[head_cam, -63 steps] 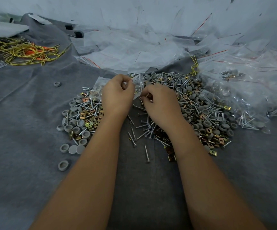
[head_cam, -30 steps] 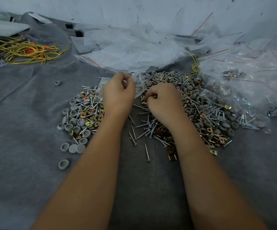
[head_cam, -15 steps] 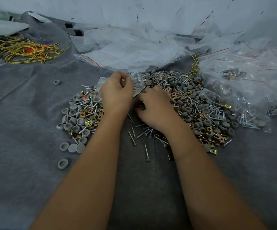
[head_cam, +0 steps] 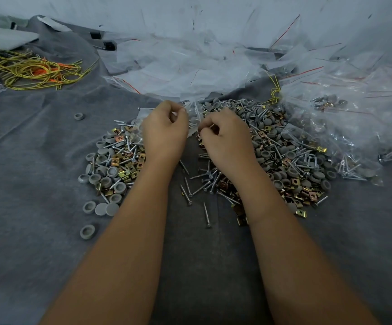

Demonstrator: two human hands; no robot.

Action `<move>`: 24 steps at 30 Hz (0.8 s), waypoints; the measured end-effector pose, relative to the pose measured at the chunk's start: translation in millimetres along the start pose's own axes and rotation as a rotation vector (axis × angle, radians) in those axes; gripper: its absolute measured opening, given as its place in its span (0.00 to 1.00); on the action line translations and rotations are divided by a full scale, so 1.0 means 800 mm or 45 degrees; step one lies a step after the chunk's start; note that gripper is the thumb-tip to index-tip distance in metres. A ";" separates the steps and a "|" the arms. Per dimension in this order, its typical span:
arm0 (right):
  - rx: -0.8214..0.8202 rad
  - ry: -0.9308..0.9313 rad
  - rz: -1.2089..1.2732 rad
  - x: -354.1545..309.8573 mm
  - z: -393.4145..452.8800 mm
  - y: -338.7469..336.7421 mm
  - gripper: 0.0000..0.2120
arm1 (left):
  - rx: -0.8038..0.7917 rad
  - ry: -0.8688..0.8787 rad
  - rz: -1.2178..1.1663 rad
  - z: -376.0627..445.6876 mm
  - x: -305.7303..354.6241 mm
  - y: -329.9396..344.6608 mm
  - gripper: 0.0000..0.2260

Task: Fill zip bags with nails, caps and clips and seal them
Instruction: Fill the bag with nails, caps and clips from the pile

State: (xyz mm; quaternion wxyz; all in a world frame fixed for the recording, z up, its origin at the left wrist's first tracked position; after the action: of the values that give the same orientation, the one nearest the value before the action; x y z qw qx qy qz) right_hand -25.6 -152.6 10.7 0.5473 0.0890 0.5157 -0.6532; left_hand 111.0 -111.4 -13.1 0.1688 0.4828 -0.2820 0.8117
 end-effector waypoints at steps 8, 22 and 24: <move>0.129 0.045 0.170 0.003 0.001 -0.011 0.08 | -0.182 0.079 0.008 -0.005 0.008 0.013 0.05; 0.161 -0.088 0.103 -0.006 0.002 -0.013 0.16 | 0.020 0.051 -0.035 -0.001 0.005 -0.001 0.06; 0.200 -0.067 0.067 -0.005 0.003 -0.018 0.16 | 0.064 0.042 -0.014 0.000 0.003 -0.004 0.06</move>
State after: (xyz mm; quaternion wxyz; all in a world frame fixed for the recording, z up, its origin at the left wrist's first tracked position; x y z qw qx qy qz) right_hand -34.7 -153.8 22.5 0.5691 0.1278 0.4457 -0.6791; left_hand 111.6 -108.8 -10.1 0.1657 0.4752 -0.2559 0.8254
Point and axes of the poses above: each hand's wrist, its own z-axis towards the middle knuckle, its own y-axis out of the palm, x = y × z, the point moved 7 cm from there along z, towards the middle knuckle, and after that the axes turned 5 degrees about z, right-handed, at the moved point
